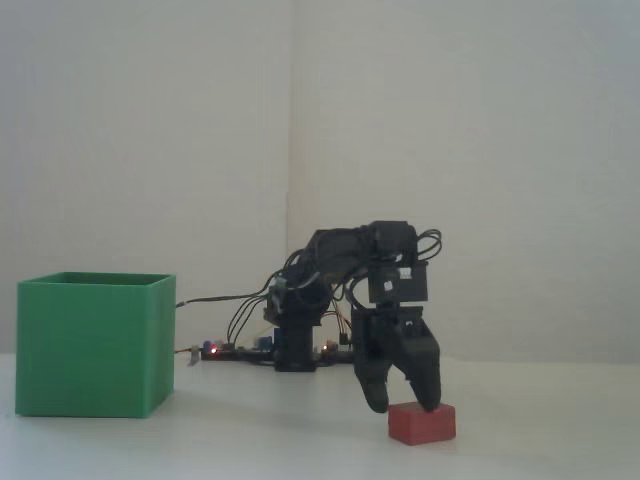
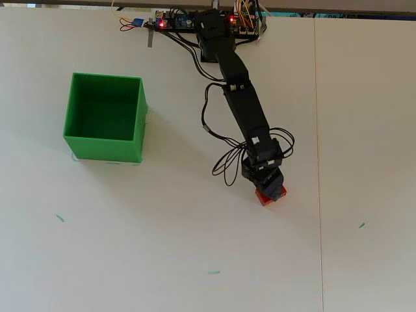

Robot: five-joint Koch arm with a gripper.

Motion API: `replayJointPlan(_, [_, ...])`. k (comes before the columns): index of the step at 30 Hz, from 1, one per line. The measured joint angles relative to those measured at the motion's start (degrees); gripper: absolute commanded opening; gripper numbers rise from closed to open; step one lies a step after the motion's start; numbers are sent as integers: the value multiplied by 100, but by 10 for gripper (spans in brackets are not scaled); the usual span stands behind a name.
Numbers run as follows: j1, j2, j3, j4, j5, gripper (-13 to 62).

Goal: Grasp a red block and put it in the green bin.

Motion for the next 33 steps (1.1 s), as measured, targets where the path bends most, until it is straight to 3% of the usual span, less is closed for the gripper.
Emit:
replayJointPlan(20, [-97,-527,-246,0,-53,348])
replayJointPlan(21, [-97,-527,-246,0,-97,323])
replayJointPlan(26, [0,-527,-272,0,-123,48])
replayJointPlan(30, [281,-519,-475,9,176,38])
replayJointPlan(33, [580,1169,-562,70,35,38])
